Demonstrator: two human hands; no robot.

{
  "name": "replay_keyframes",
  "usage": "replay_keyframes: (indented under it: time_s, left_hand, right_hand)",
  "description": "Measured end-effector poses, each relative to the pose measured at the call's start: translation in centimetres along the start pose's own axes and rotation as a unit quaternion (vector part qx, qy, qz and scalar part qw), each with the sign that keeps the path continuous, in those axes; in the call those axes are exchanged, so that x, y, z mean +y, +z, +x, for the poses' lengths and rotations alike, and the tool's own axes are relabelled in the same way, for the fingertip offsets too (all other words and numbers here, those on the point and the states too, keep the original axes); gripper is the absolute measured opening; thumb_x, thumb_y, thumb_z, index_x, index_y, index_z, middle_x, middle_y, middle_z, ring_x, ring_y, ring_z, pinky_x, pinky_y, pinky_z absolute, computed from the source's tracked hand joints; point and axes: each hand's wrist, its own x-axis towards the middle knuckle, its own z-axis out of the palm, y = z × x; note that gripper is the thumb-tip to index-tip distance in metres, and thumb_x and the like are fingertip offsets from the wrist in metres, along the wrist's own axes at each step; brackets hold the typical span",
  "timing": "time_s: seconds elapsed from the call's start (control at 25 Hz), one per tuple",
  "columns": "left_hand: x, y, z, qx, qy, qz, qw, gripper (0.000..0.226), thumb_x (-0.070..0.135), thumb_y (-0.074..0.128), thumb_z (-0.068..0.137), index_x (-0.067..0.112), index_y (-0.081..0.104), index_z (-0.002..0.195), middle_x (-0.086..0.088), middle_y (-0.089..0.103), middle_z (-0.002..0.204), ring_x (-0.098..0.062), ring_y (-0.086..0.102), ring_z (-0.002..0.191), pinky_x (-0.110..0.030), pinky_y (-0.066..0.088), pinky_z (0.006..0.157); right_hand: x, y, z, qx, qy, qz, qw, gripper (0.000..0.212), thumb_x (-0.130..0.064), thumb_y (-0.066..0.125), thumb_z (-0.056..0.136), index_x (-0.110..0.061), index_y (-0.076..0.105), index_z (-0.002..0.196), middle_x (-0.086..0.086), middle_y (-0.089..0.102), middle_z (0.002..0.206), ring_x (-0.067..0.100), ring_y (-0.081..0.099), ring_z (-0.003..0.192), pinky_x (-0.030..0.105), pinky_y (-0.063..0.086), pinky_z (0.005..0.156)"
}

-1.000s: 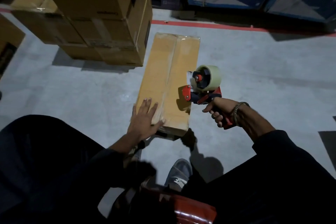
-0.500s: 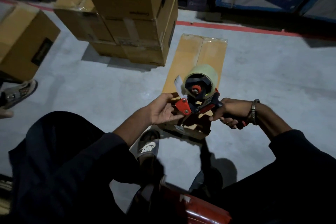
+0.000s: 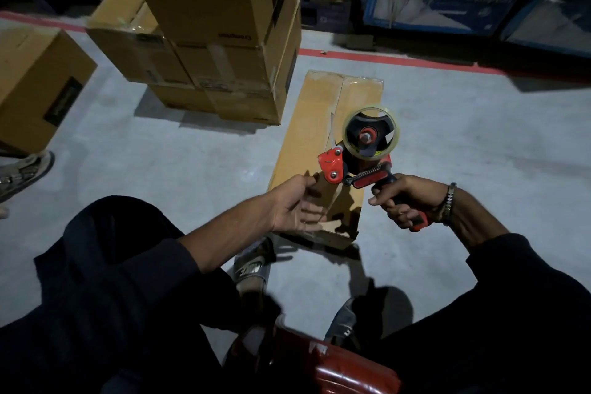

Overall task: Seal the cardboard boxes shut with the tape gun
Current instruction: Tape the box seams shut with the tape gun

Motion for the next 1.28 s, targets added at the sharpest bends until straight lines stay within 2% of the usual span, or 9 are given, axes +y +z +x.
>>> replay_keyframes:
  time_s: [0.12, 0.32, 0.56, 0.72, 0.8, 0.96, 1.04, 1.16, 1.28]
  left_hand:
    - [-1.0, -0.2, 0.5, -0.06, -0.055, -0.075, 0.994, 0.054, 0.038, 0.052, 0.105, -0.002, 0.048, 0.14, -0.026, 0.07, 0.123, -0.036, 0.07, 0.115, -0.046, 0.06, 0.094]
    - [-0.3, -1.0, 1.4, -0.02, 0.002, -0.171, 0.985, 0.01, -0.006, 0.063, 0.096, -0.007, 0.066, 0.105, -0.018, 0.076, 0.089, -0.017, 0.075, 0.062, -0.023, 0.062, 0.058]
    - [1.8, -3.9, 2.4, 0.023, -0.004, -0.045, 0.999, 0.014, -0.005, 0.055, 0.101, 0.0, 0.068, 0.099, -0.014, 0.072, 0.078, -0.015, 0.073, 0.057, -0.024, 0.063, 0.061]
    - [2.9, -6.6, 2.5, 0.08, 0.021, 0.055, 0.995, 0.013, -0.007, 0.057, 0.099, -0.002, 0.069, 0.098, -0.012, 0.074, 0.084, -0.011, 0.072, 0.059, -0.019, 0.059, 0.054]
    - [3.3, -8.6, 2.4, 0.097, 0.039, 0.076, 0.992, 0.015, -0.006, 0.063, 0.097, -0.003, 0.073, 0.108, -0.013, 0.078, 0.096, -0.013, 0.076, 0.073, -0.018, 0.06, 0.06]
    - [1.7, -9.9, 2.5, 0.101, 0.039, 0.113, 0.988, 0.015, -0.003, 0.068, 0.095, -0.001, 0.076, 0.108, -0.013, 0.08, 0.093, -0.013, 0.077, 0.074, -0.02, 0.063, 0.067]
    - [0.3, -10.2, 3.1, 0.11, 0.036, 0.129, 0.985, 0.012, -0.003, 0.069, 0.095, -0.002, 0.076, 0.105, -0.015, 0.079, 0.094, -0.013, 0.077, 0.071, -0.02, 0.062, 0.066]
    - [-0.4, -12.9, 3.7, 0.174, 0.047, 0.108, 0.978, 0.01, -0.006, 0.07, 0.093, -0.007, 0.076, 0.102, -0.02, 0.078, 0.091, -0.015, 0.076, 0.065, -0.02, 0.06, 0.056]
    - [-0.8, -15.9, 3.4, 0.184, 0.057, 0.117, 0.974, 0.014, -0.003, 0.073, 0.092, -0.006, 0.077, 0.106, -0.02, 0.079, 0.09, -0.017, 0.075, 0.074, -0.021, 0.06, 0.061]
  right_hand:
    - [-0.2, -0.4, 0.2, -0.009, -0.01, 0.006, 1.0, 0.045, -0.017, 0.074, 0.078, -0.012, 0.033, 0.063, 0.003, 0.028, 0.046, 0.013, 0.023, 0.03, 0.018, 0.022, 0.041]
    - [-0.1, -1.1, 0.5, -0.013, -0.007, 0.014, 1.0, 0.046, -0.019, 0.079, 0.074, -0.011, 0.036, 0.063, 0.003, 0.03, 0.046, 0.014, 0.024, 0.03, 0.018, 0.025, 0.041]
    - [1.2, -0.2, 0.5, 0.011, 0.021, -0.079, 0.997, 0.055, -0.034, 0.087, 0.07, -0.003, 0.042, 0.063, 0.005, 0.033, 0.047, 0.016, 0.027, 0.036, 0.023, 0.023, 0.047]
    - [2.3, 0.4, 1.2, 0.029, 0.023, -0.166, 0.985, 0.08, -0.046, 0.088, 0.075, 0.02, 0.054, 0.105, 0.009, 0.033, 0.05, 0.019, 0.028, 0.041, 0.033, 0.021, 0.049]
    - [2.5, 0.5, 0.8, 0.041, 0.004, -0.181, 0.983, 0.054, -0.035, 0.083, 0.085, 0.003, 0.067, 0.12, 0.009, 0.035, 0.049, 0.02, 0.027, 0.04, 0.03, 0.031, 0.048]
    - [3.8, 1.9, 0.6, 0.059, -0.014, -0.174, 0.983, 0.011, -0.023, 0.075, 0.092, -0.018, 0.08, 0.101, 0.008, 0.032, 0.051, 0.018, 0.026, 0.04, 0.026, 0.025, 0.046]
    - [5.1, 2.6, 1.5, 0.054, -0.018, -0.188, 0.98, 0.01, -0.016, 0.074, 0.094, -0.021, 0.082, 0.093, 0.007, 0.032, 0.049, 0.018, 0.026, 0.04, 0.027, 0.025, 0.048]
    - [6.2, 1.9, 2.0, 0.085, 0.003, -0.244, 0.966, 0.02, -0.016, 0.075, 0.093, 0.003, 0.075, 0.1, 0.005, 0.034, 0.047, 0.018, 0.029, 0.039, 0.024, 0.032, 0.046]
    - [6.7, 0.7, 1.6, 0.103, 0.038, -0.266, 0.958, 0.024, -0.016, 0.074, 0.094, 0.006, 0.073, 0.103, 0.002, 0.033, 0.048, 0.017, 0.028, 0.04, 0.023, 0.033, 0.046]
